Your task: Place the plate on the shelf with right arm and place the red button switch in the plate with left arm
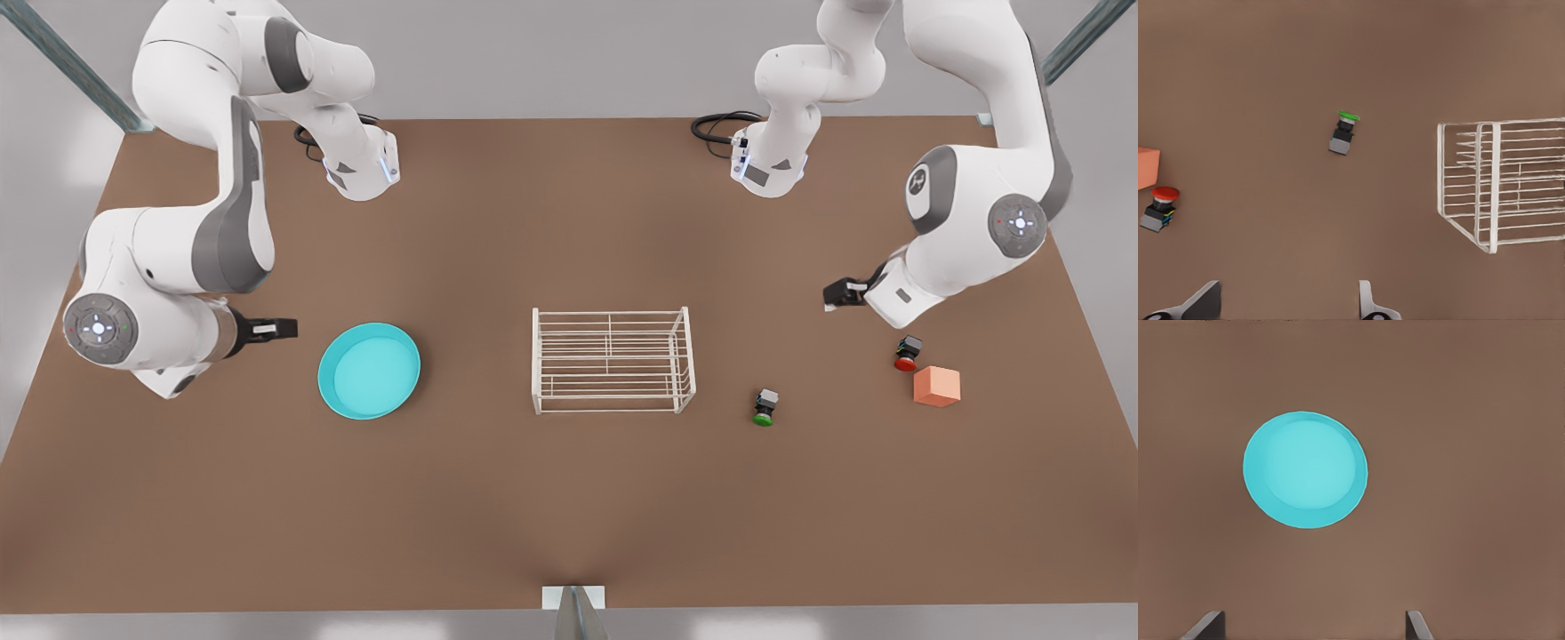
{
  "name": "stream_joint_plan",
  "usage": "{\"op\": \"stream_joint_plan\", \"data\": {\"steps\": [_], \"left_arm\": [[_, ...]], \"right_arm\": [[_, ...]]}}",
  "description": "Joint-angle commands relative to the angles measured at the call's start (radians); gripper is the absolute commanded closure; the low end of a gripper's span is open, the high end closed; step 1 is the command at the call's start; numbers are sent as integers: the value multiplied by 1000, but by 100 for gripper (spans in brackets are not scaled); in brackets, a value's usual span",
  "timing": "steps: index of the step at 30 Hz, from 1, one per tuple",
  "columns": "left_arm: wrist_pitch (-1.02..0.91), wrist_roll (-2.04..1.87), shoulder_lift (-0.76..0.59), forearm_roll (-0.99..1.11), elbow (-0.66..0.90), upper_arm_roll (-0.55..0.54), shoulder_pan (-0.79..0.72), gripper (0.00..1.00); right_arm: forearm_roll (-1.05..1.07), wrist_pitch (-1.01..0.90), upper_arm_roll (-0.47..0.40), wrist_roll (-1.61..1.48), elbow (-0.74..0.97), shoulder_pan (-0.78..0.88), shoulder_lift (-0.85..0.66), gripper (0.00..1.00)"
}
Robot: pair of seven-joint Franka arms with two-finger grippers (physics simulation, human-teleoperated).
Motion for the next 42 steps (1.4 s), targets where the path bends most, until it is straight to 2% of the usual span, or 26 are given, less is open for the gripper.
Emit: {"op": "stream_joint_plan", "data": {"steps": [1,3,5,7,10,12,15,22,24,27,32,37,39,40,41,42], "left_arm": [[137,11,-1,-5,3,1,-23,0],[137,13,-1,-8,3,1,-18,0],[142,5,44,-43,3,1,-18,0],[137,10,43,-77,2,16,-15,0],[139,112,20,64,-49,8,-18,0],[146,226,-23,151,-124,8,-18,0],[235,303,-34,153,-210,11,-17,0],[340,444,-11,220,-235,86,-14,0],[352,458,8,220,-233,93,11,0],[390,544,38,220,-233,93,78,0],[375,656,94,141,-233,94,169,0],[390,673,133,145,-216,94,210,0],[399,689,161,153,-189,94,215,0],[404,694,172,153,-183,93,215,0],[415,696,193,154,-166,93,215,0],[428,696,209,154,-159,93,215,0]], "right_arm": [[-26,28,-1,-44,-1,34,-1,0],[-58,39,-1,-41,-5,36,6,0],[-50,162,-1,-44,-77,26,74,0],[-17,183,-3,-30,-74,30,110,0],[216,220,-14,20,-134,-41,108,0],[218,252,-14,6,-180,-46,110,0],[262,421,-11,-102,-309,-75,130,0],[327,516,-9,-270,-436,-159,150,0],[318,646,-8,-363,-553,-170,114,0],[275,735,-6,-363,-597,-170,122,0],[273,749,-6,-360,-605,-165,164,0],[289,771,-4,-345,-605,-155,208,0],[290,778,-4,-333,-605,-145,214,6],[292,780,-4,-331,-605,-145,219,15],[292,778,-4,-323,-605,-145,219,34],[292,771,-4,-320,-605,-145,217,40]]}}
